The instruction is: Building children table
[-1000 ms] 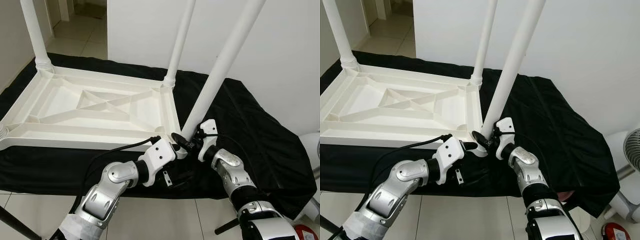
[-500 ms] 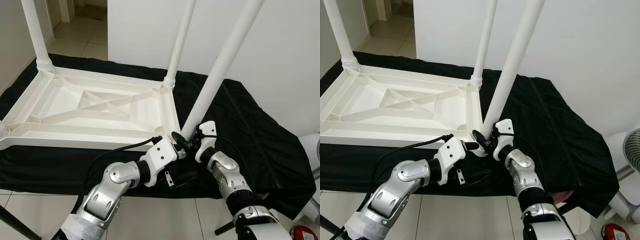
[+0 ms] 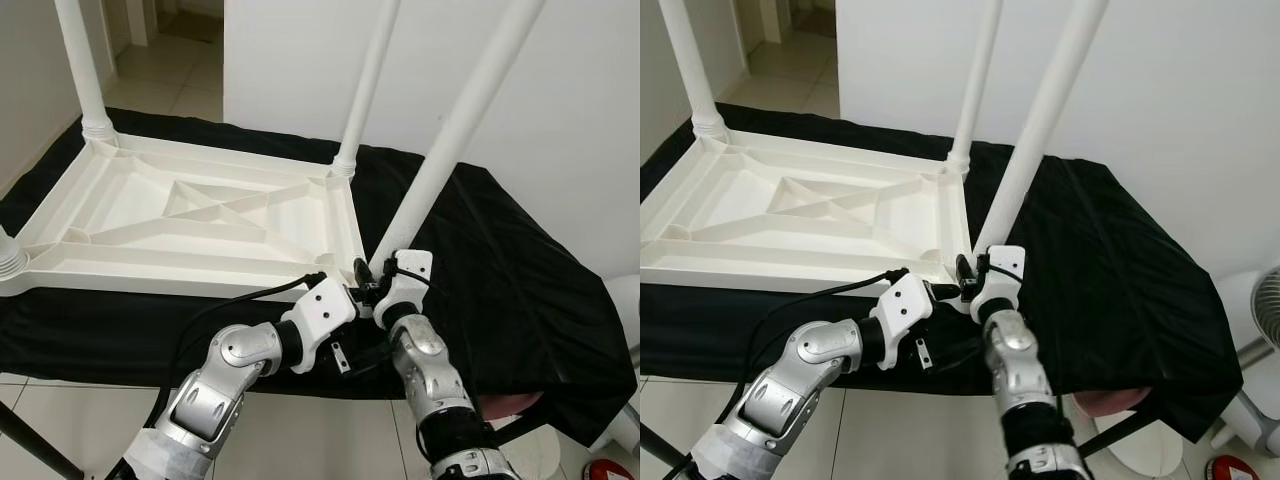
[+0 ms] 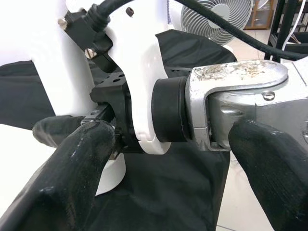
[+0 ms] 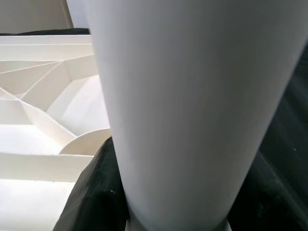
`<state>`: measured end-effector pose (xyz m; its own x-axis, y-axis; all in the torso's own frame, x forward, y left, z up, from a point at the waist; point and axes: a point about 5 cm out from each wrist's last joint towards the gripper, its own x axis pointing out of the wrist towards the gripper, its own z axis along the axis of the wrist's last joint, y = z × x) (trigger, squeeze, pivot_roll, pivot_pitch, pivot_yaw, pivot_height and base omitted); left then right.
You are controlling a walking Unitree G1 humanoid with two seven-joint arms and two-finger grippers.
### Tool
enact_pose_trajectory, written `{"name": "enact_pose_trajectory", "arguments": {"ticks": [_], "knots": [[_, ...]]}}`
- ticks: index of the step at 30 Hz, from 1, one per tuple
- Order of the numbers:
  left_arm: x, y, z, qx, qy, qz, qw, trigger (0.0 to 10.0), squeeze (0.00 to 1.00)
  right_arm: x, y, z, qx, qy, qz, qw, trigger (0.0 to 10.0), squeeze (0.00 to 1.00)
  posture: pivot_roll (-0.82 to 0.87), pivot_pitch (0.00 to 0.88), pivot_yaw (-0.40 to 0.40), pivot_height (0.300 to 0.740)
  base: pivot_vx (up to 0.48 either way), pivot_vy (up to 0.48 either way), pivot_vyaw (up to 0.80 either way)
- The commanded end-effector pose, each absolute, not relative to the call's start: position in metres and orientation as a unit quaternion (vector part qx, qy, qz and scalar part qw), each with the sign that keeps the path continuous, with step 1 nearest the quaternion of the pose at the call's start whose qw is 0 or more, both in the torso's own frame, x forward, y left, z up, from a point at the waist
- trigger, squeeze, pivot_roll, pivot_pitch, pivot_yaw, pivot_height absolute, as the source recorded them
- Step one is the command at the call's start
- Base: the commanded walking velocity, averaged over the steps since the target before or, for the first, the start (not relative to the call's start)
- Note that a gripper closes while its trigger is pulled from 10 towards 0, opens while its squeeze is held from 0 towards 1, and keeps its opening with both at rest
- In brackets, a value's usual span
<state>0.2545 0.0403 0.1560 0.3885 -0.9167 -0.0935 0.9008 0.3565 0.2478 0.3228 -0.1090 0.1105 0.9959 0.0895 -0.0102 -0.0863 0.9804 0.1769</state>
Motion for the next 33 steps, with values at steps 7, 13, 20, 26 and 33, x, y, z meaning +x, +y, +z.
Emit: {"name": "enact_pose_trajectory", "arguments": {"ticks": [7, 13, 20, 26, 33], "knots": [[0.256, 0.037, 0.158, 0.128, -0.040, -0.536, 0.833, 10.0, 0.00, 0.312, -0.106, 0.099, 0.098, 0.039, 0.024, 0.994, 10.0, 0.00, 0.03, 0.000, -0.170, 0.740, 0.000, 0.000, 0.00], [0.257, 0.036, 0.159, 0.127, -0.040, -0.536, 0.833, 10.0, 0.00, 0.312, -0.109, 0.104, 0.092, 0.036, 0.019, 0.995, 10.0, 0.03, 0.03, 0.000, -0.174, 0.740, 0.000, 0.000, 0.00], [0.257, 0.037, 0.159, 0.126, -0.042, -0.533, 0.836, 10.0, 0.00, 0.309, -0.111, 0.108, 0.089, 0.033, 0.035, 0.995, 10.0, 1.00, 0.03, 0.000, -0.178, 0.740, 0.000, 0.000, 0.00], [0.257, 0.038, 0.161, 0.125, -0.045, -0.531, 0.837, 10.0, 0.00, 0.308, -0.123, 0.110, 0.076, 0.032, 0.067, 0.994, 10.0, 1.00, 0.03, 0.000, -0.178, 0.740, 0.000, 0.000, 0.00], [0.257, 0.040, 0.161, 0.127, -0.046, -0.530, 0.837, 10.0, 0.00, 0.306, -0.141, 0.115, 0.042, 0.028, 0.142, 0.989, 10.0, 0.00, 0.03, 0.000, -0.180, 0.740, 0.000, 0.000, 0.00]]}}
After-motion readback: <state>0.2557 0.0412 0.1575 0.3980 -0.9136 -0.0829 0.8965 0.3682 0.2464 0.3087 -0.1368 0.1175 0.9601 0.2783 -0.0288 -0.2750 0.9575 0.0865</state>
